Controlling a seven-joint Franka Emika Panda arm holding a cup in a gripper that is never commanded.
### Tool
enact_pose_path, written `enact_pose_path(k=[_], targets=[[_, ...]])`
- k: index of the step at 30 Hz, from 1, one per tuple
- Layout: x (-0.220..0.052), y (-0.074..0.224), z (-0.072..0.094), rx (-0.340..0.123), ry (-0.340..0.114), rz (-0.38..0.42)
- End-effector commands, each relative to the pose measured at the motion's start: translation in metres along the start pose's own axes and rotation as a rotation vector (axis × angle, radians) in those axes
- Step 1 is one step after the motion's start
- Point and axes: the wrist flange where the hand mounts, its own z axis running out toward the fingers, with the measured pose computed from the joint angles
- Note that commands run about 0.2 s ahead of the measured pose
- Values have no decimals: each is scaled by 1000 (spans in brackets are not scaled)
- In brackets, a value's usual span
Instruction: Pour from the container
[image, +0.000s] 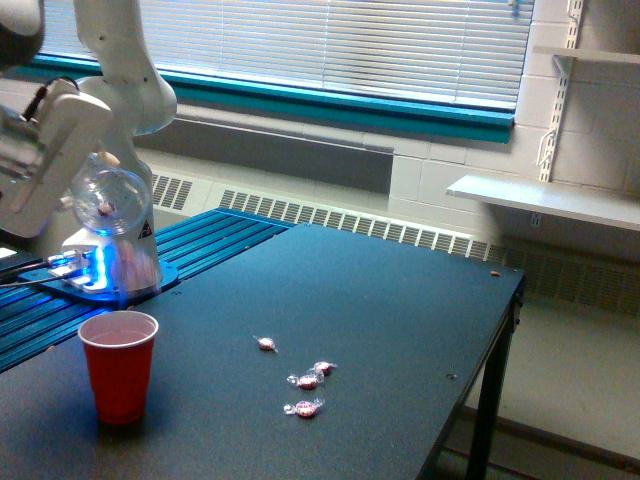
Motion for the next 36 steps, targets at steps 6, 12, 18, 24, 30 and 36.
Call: enact_pose_path(k=[6,12,18,24,30,36], targets=[[-4,-2,-21,5,-6,-94],[-7,-4,-11,-8,-70,-107],[-6,-12,-5,-16,-95,-131],[3,-21,6,-42,-76,-146],[20,-18,62,-116,-76,-156],[26,-22,94,-145,-46,-143]])
